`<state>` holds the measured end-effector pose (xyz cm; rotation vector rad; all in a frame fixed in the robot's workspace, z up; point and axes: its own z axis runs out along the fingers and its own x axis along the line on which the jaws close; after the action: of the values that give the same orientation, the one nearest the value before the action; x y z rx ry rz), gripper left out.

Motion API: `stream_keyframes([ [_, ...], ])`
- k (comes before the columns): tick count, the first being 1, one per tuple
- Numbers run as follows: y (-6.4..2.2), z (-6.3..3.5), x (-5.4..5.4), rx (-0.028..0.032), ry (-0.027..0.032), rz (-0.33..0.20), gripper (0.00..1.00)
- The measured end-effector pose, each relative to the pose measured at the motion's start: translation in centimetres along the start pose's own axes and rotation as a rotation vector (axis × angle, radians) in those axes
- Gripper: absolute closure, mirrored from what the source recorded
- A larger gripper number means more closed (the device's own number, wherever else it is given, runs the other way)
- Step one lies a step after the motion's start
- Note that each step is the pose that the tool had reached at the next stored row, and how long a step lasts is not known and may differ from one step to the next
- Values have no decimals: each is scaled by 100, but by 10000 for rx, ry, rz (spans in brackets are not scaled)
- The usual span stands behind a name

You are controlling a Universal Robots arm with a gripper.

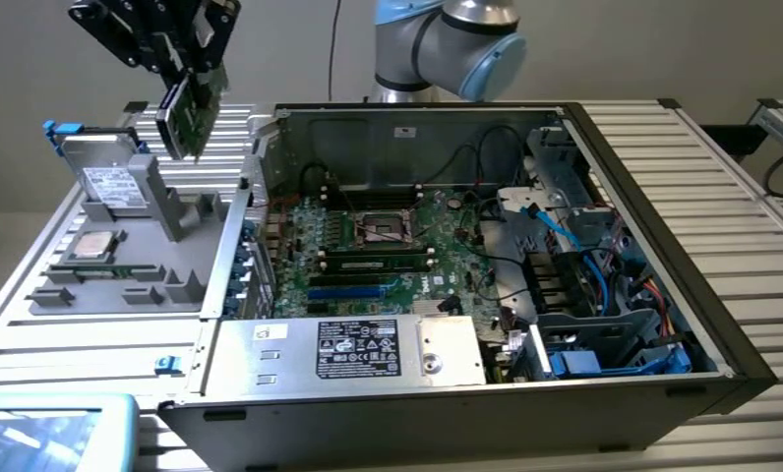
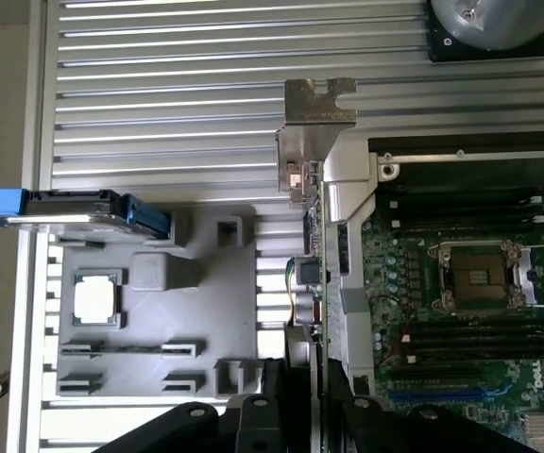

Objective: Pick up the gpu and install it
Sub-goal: 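Pick up the gpu and move the gpu toward the slot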

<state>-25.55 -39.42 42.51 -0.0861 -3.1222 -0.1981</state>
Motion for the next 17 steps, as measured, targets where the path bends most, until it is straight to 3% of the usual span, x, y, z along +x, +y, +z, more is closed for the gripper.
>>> stream_keyframes([
  [9,19,-3,-340,3,42,6,72],
  [17,19,1,-644,12,204,27,72],
])
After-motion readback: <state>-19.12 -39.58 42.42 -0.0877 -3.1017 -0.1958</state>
